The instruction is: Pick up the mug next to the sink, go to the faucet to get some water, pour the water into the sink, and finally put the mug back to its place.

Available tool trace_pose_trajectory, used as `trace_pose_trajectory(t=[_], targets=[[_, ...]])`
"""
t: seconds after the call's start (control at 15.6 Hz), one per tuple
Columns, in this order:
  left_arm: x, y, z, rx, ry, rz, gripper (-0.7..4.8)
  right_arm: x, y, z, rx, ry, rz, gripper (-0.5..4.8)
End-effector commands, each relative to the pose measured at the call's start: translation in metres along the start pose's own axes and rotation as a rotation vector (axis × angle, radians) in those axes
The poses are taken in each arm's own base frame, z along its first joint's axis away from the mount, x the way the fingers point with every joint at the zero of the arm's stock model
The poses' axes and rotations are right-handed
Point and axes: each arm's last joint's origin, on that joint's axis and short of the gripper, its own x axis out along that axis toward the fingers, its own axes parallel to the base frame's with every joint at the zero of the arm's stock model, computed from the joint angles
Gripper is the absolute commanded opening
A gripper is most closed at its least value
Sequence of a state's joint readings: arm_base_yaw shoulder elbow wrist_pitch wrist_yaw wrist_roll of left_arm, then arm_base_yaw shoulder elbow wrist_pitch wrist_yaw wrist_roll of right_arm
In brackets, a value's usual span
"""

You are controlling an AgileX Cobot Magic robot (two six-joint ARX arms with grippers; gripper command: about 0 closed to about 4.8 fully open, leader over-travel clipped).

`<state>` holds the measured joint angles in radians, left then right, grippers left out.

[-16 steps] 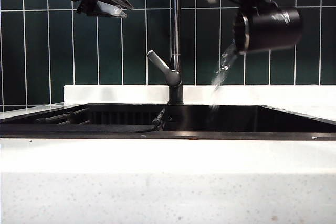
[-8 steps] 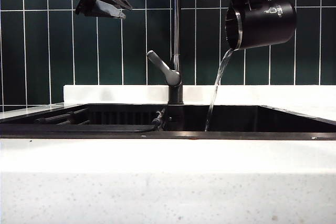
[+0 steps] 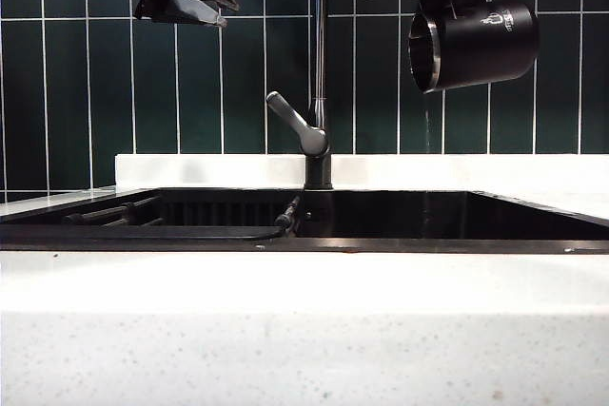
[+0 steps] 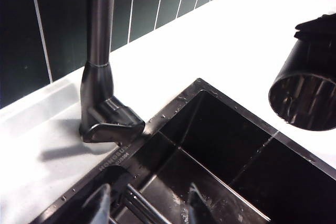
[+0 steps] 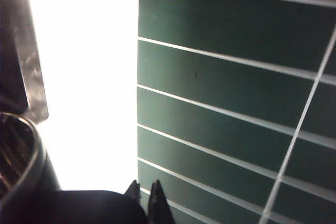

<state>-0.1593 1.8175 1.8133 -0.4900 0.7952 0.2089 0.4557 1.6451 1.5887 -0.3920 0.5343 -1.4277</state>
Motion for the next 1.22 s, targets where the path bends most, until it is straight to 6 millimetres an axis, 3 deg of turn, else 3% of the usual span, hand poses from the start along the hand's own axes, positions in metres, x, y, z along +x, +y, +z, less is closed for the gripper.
trace_pose_trajectory(t=[0.06,0.19,0.32,0.45,0.64,0.83,0.96,1.22], targets=[[-0.002,-0.006,0.002,-0.042,0.01,-0.01,1.83,0.005,-0.008,-0.021,0.347,0.05,-0.035,-0.01],[-0.002,-0.007,-0.003,-0.118,0.052,-0.017,1.83,0.014,-0.003,-0.041,0.617,0.113,0.007,-0.01],[-0.002,-0.009,-0.007,-0.153,0.088,-0.025,1.78,0.024,-0.001,-0.063,0.989,0.071,0.08,-0.01],[-0.002,-0.01,-0.01,-0.204,0.11,-0.027,1.75,0.036,-0.001,-0.085,1.213,0.025,0.065,-0.01],[-0.002,-0.013,-0.016,-0.264,0.158,-0.036,1.75,0.047,0.002,-0.106,1.274,0.018,-0.011,-0.01],[0.005,-0.02,-0.015,-0.254,0.176,-0.032,1.75,0.059,0.01,-0.135,1.492,0.018,-0.07,-0.01],[0.012,-0.027,-0.014,-0.229,0.188,-0.038,1.75,0.067,0.022,-0.155,1.54,0.01,-0.163,-0.01],[0.018,-0.034,-0.014,-0.186,0.206,-0.029,1.75,0.07,0.047,-0.163,1.557,-0.092,-0.258,-0.01]])
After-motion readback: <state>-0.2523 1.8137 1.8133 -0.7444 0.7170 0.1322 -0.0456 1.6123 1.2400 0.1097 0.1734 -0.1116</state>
